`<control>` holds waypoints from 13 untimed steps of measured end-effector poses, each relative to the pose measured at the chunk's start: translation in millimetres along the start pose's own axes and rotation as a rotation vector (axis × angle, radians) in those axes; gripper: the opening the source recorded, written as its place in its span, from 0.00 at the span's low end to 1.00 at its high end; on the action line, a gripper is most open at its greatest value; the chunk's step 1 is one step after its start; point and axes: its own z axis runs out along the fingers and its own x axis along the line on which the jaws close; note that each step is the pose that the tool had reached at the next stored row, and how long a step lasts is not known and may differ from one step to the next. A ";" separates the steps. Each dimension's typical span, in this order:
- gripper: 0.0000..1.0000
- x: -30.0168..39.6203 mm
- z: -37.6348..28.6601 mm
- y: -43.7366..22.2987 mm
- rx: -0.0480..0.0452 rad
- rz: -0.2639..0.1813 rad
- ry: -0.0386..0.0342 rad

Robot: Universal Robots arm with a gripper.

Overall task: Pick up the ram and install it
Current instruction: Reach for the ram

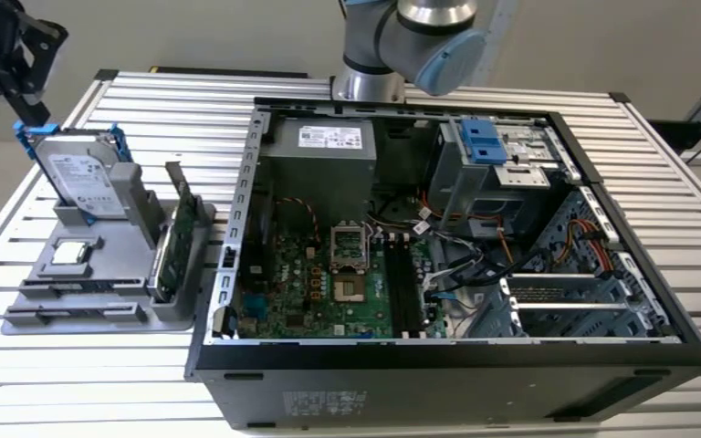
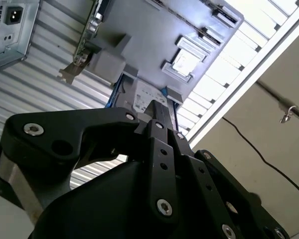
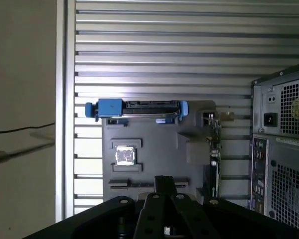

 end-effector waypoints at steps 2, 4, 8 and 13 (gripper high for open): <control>0.00 0.0 -0.1 -2.1 0.0000 0.000 0.0000; 0.00 0.0 -0.1 -4.4 -0.0001 0.000 -0.0001; 0.00 -0.1 -0.4 -10.0 0.0000 0.000 0.0000; 0.00 -0.1 -0.7 -17.1 0.0000 0.000 0.0000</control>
